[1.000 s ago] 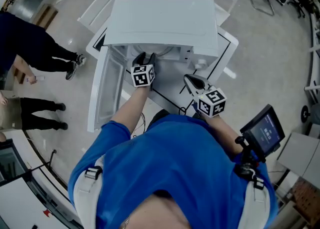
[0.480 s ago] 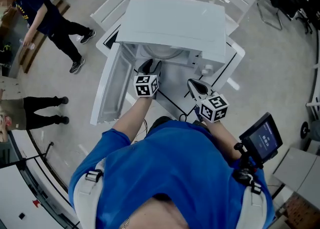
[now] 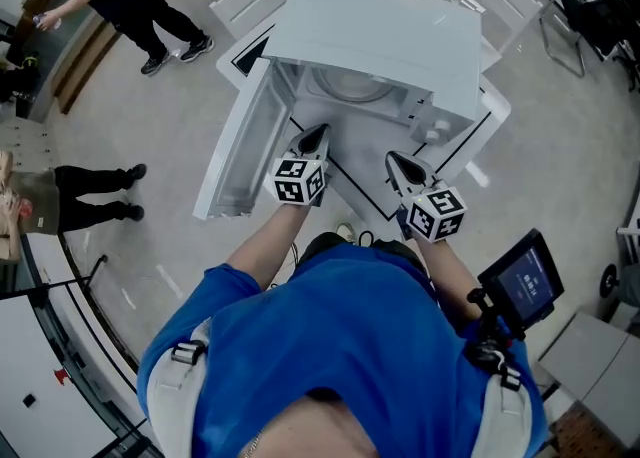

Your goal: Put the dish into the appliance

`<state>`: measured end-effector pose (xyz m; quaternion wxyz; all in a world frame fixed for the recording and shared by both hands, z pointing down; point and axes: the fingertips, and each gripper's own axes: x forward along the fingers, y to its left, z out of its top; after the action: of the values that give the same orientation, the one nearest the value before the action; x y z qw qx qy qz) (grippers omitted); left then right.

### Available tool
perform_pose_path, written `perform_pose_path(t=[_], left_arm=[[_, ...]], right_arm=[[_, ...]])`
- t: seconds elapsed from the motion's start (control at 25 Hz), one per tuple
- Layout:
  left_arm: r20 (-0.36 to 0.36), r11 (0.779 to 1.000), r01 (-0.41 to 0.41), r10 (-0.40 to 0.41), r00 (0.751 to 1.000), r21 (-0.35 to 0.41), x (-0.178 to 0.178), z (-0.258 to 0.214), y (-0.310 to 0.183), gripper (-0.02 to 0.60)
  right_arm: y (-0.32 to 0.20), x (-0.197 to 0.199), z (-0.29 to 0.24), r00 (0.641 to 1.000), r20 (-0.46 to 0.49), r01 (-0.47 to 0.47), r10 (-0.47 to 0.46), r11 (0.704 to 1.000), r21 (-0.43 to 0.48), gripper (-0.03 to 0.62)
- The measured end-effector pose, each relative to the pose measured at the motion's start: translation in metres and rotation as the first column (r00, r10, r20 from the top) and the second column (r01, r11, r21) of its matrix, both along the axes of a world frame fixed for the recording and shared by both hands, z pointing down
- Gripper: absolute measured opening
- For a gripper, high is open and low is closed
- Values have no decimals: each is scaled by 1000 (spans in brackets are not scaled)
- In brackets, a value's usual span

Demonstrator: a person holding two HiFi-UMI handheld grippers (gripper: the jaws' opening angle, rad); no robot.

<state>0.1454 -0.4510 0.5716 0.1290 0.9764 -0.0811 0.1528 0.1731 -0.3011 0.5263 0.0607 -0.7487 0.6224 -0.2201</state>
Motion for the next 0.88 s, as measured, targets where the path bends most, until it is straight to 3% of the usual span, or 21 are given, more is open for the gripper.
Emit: perform_pose_path(t=[0.36,0.88], left_arm=[[-42,1000,-29,28,999,-5,-36,-15,24,8],[-101,997,62,-67,993,-49,-94,-45,83,8]], right_arm=[[11,-23,4,1000,14,-24,24,1000,6,0],[75,-74,-11,999,6,37,-37,998,40,2]])
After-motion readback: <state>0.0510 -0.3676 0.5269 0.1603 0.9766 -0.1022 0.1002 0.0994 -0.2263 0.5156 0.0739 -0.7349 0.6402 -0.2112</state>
